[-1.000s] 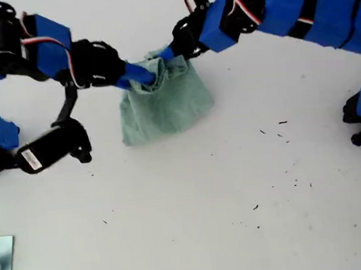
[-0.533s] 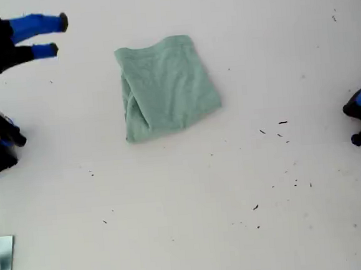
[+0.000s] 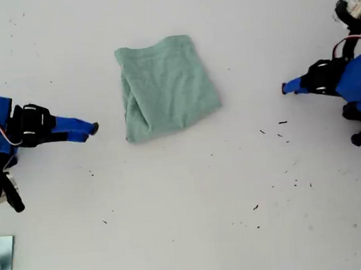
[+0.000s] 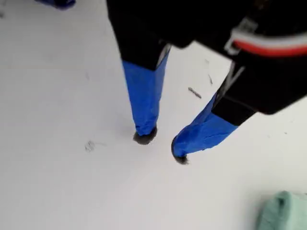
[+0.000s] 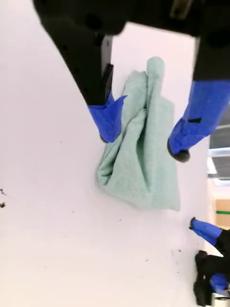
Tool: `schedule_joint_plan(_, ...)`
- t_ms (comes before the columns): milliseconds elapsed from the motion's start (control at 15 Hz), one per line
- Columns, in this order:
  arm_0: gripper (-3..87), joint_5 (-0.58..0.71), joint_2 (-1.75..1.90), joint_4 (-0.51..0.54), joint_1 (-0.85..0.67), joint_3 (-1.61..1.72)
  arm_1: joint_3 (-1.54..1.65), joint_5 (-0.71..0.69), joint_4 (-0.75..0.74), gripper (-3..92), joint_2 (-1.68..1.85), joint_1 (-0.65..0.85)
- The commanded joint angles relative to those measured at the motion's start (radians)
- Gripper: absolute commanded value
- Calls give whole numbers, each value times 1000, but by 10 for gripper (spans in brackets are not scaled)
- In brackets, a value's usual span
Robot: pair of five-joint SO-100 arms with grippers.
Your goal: Fold t shirt
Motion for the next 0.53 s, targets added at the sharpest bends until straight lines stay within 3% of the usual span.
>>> schedule_joint_plan(0,190,167,23,14,54,54,83,43,-5,93,81,-20)
schedule_joint_plan(67,186,198,23,11,81,55,81,-54,-2,100,77,3)
schedule_joint_plan(133,181,199,23,9,106,57,81,-282,-2,99,77,17)
schedule_joint_plan(200,180,199,23,9,124,55,81,-362,0,96,77,23)
schedule_joint_plan(467,179,199,23,9,146,57,81,-362,0,94,77,20)
